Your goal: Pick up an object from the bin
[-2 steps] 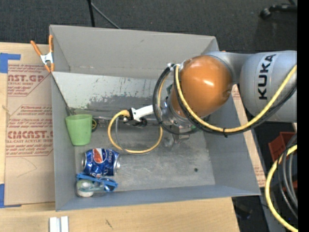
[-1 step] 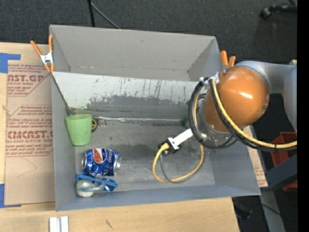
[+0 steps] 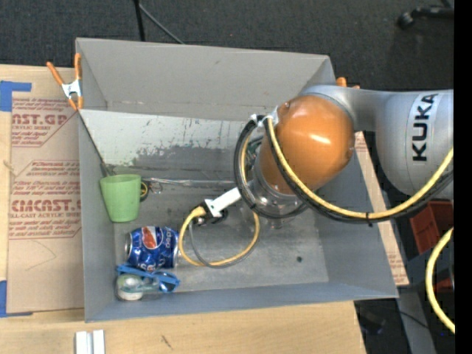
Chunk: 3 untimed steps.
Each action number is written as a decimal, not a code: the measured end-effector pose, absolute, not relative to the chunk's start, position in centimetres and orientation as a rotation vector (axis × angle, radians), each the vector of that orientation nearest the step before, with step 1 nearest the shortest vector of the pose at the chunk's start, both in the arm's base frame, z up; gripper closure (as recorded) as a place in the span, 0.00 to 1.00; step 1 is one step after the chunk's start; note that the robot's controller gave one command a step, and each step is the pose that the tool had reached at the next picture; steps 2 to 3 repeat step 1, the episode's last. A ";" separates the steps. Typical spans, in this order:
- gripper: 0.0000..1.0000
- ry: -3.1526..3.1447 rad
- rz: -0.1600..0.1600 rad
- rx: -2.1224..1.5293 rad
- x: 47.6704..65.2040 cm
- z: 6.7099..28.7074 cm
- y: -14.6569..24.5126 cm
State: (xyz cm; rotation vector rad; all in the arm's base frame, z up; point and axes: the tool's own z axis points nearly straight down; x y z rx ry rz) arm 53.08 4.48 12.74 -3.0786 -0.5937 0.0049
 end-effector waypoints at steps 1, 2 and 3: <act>1.00 -0.578 -0.005 -3.087 51.4 23.5 0.2; 1.00 -0.578 -0.005 -3.087 51.4 23.5 0.2; 1.00 -0.578 -0.005 -3.087 51.4 23.5 0.2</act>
Offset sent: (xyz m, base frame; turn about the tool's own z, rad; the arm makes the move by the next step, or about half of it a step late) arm -0.0173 -0.0429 0.1047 0.0049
